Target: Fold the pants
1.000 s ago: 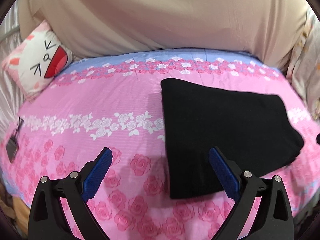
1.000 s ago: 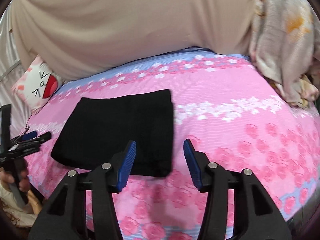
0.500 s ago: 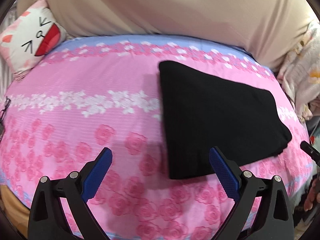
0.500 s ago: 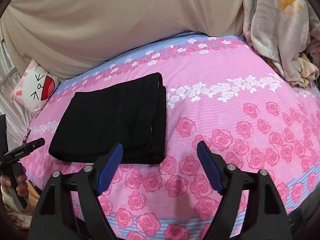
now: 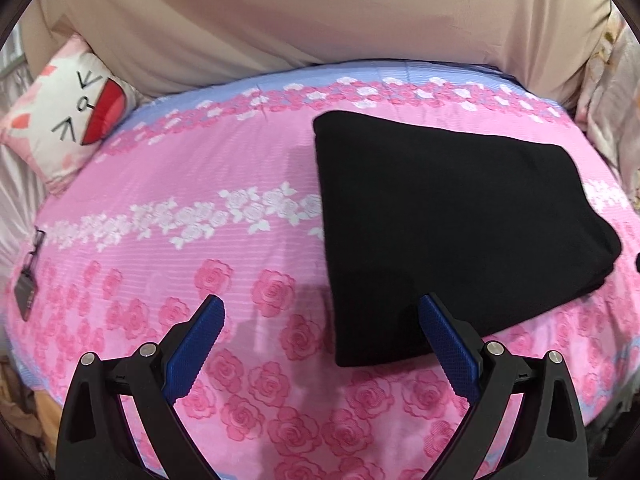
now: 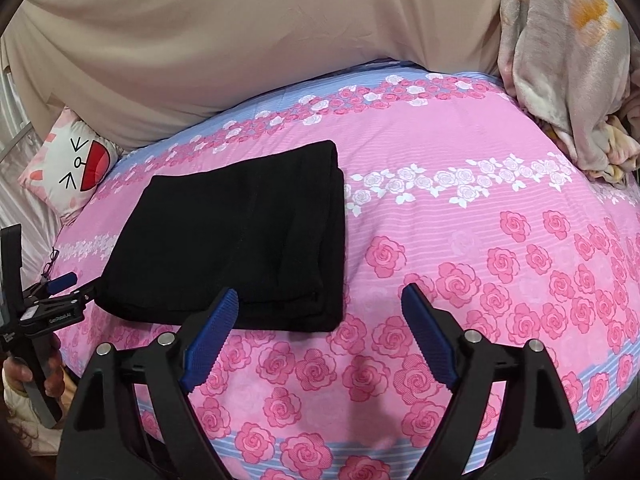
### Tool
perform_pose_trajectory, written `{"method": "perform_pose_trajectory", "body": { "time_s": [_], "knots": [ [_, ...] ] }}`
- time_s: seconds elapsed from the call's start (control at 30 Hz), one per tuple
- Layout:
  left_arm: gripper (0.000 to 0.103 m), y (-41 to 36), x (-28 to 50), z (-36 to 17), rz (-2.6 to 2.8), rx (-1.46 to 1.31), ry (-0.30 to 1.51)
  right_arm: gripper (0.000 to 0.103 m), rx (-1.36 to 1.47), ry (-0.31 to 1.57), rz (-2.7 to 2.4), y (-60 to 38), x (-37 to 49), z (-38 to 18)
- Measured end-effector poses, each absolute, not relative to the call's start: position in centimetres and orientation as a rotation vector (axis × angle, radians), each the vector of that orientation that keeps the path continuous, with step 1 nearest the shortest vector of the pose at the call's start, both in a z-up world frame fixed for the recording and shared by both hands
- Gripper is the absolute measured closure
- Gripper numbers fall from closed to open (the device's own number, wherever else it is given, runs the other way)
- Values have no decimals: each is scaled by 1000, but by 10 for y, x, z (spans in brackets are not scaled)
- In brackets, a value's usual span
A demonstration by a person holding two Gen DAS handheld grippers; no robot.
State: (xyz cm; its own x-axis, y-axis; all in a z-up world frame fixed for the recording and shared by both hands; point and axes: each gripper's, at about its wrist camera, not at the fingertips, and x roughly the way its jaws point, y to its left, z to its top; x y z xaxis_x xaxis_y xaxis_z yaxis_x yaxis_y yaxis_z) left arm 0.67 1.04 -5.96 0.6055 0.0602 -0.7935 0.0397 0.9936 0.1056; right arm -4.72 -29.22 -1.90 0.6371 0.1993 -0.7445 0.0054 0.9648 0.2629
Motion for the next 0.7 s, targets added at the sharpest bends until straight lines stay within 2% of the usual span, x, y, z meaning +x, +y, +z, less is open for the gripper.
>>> {"method": "perform_pose_trajectory", "body": {
  "time_s": [0.7],
  "knots": [
    [7,4,17,-64,25,142,908,21,211,884,110,-278,-27,-22]
  ]
}}
